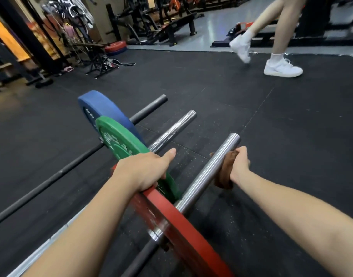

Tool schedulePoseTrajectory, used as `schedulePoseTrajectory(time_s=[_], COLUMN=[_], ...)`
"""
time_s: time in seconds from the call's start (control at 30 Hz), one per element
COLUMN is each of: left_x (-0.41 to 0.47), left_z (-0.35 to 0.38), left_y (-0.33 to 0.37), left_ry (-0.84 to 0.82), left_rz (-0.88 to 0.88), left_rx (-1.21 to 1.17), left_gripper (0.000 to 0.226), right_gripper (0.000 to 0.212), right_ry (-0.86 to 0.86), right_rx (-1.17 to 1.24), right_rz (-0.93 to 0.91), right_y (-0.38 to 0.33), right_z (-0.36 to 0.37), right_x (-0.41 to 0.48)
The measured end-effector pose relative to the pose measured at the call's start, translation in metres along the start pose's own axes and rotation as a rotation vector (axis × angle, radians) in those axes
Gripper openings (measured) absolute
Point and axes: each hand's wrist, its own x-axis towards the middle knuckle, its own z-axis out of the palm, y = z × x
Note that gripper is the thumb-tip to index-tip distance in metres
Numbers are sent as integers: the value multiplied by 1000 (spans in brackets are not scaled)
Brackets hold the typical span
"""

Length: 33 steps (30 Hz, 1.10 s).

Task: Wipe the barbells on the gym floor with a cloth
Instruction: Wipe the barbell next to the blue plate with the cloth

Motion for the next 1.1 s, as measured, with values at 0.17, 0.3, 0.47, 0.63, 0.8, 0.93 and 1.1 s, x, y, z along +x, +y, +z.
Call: schedulePoseTrajectory(time_s=[0.17,0.3,0.47,0.63,0.8,0.93,1.1], left_x=[2,5,7,2,3,7,10], left_z=[1,1,1,0,0,0,2], left_y=[-1,-3,-4,-2,-2,-4,-7], left_ry=[-36,-52,-41,10,14,-3,-28], left_rz=[4,9,25,26,21,13,24], left_rx=[15,-7,-35,-50,-59,-70,-81], left_gripper=[84,87,89,88,88,87,86], right_gripper=[45,36,24,39,26,20,31], right_ry=[61,56,-44,-147,-153,-108,-96], right_rx=[138,45,-126,-252,-223,-117,-92], right_rz=[0,-20,145,246,166,86,111], right_y=[-16,-8,28,66,41,18,10], right_z=[9,5,-13,-21,-13,-13,-10], right_x=[11,-13,-72,-114,-79,-13,-7])
